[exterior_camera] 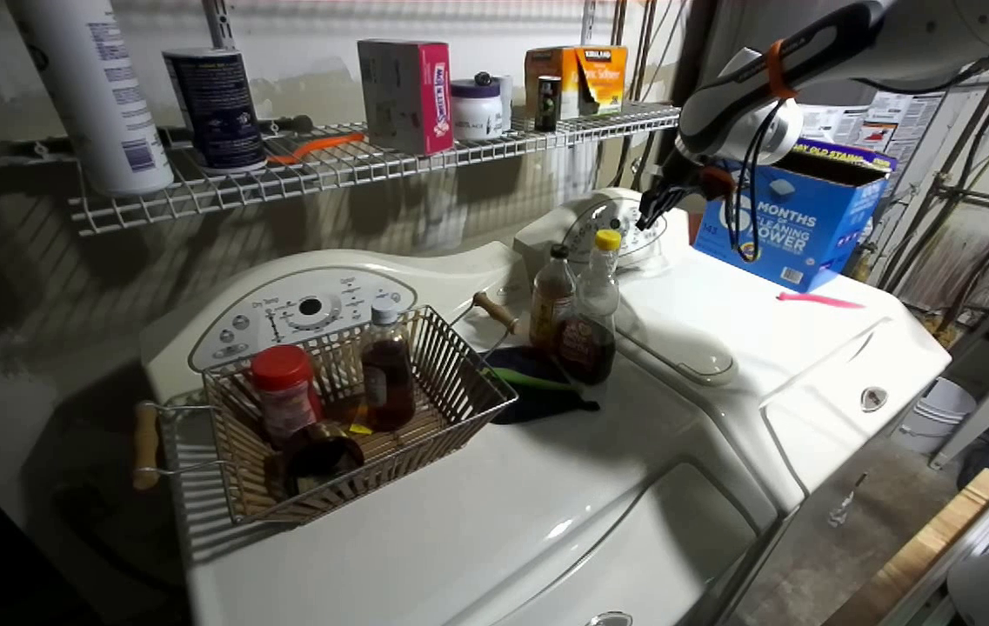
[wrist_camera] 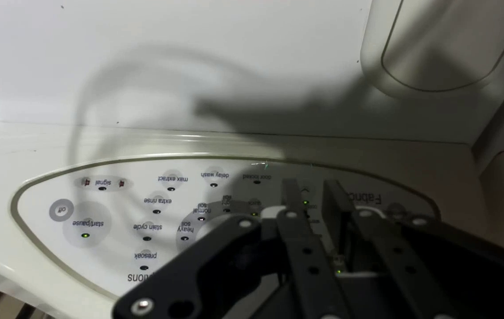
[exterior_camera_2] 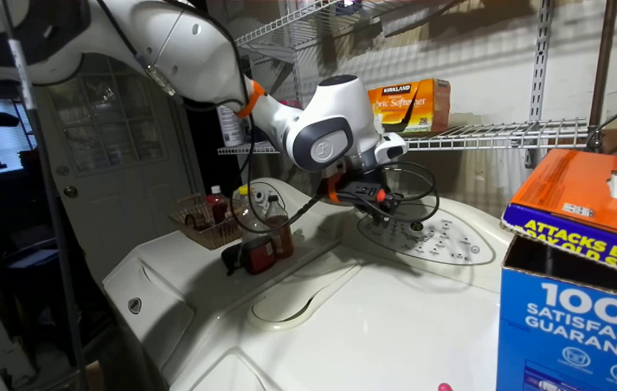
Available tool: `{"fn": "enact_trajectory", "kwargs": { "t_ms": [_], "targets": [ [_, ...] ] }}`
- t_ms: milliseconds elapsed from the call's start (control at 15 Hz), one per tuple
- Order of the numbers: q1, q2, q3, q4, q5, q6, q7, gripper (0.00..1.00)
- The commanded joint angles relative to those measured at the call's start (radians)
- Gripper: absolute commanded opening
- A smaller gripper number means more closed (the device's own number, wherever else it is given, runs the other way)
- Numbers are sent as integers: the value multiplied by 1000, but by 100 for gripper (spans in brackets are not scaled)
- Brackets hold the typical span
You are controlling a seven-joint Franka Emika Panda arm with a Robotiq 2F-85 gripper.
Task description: Turn the knob of the washing machine on the right
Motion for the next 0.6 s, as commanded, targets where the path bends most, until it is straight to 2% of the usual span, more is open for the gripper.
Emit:
{"fn": "enact_trajectory", "kwargs": {
  "t_ms": [0,533],
  "targets": [
    [-49,80,42,81,15,31,-31,0],
    [-115,173,97,148,9,68,-60,0]
  ]
}}
